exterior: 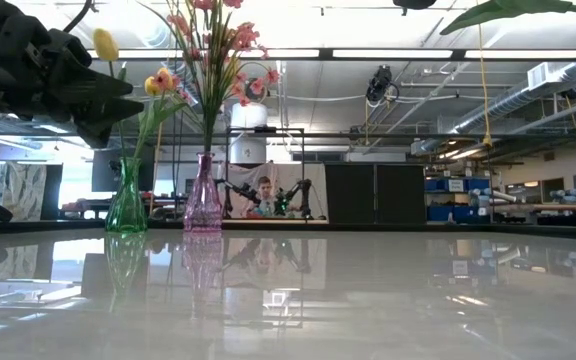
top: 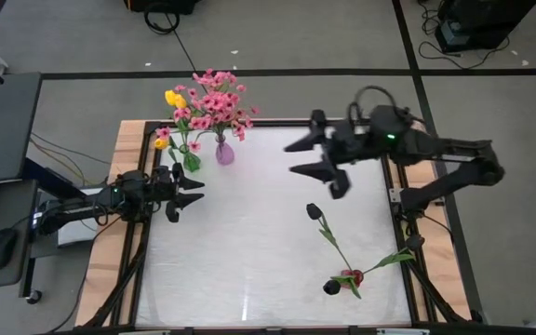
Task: Sort flowers into vase by color
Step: Return to home position
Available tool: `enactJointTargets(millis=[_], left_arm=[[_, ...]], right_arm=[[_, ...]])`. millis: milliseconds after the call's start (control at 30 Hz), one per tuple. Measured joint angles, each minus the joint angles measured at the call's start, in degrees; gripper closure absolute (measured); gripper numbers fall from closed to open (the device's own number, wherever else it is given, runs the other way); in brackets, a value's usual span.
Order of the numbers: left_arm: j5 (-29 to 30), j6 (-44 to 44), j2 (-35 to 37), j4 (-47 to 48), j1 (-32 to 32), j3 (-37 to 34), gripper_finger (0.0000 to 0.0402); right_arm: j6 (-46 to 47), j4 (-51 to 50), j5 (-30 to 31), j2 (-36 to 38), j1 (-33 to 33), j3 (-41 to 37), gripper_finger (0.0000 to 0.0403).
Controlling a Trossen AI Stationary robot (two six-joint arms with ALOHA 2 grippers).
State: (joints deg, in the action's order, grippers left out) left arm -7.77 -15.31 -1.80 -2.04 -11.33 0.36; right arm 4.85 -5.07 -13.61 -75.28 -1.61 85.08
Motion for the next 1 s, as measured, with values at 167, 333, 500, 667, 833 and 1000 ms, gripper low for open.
enactJointTargets(millis=[167, 333, 500, 667, 833, 1000], left_arm=[[0.00, 0.00, 0.00, -0.04, 0.00, 0.00, 0.0218], [0.00, 0.01, 0.00, -0.09, 0.00, 0.00, 0.0218], [0.02, 0.00, 0.00, -0.13, 0.00, 0.00, 0.0218], [0.02, 0.00, 0.00, -0.11, 0.00, 0.00, 0.0218], [0.02, 0.00, 0.00, -0.13, 0.00, 0.00, 0.0218], [0.02, 0.00, 0.00, -0.13, 0.00, 0.00, 0.0218]], right_arm=[[0.07, 9.85, 0.31, 11.44, 0.70, -14.98, 0.0176], [0.09, 15.90, 0.44, 22.78, 0.90, -26.75, 0.0176], [1.86, 15.99, 0.60, 32.86, 0.90, -36.41, 0.0176], [5.60, 17.19, 2.13, 41.60, 0.90, -45.26, 0.0178], [5.59, 20.04, 4.75, 49.21, 0.90, -53.55, 0.0190], [5.61, 20.88, 6.95, 56.75, 0.90, -61.31, 0.0203]])
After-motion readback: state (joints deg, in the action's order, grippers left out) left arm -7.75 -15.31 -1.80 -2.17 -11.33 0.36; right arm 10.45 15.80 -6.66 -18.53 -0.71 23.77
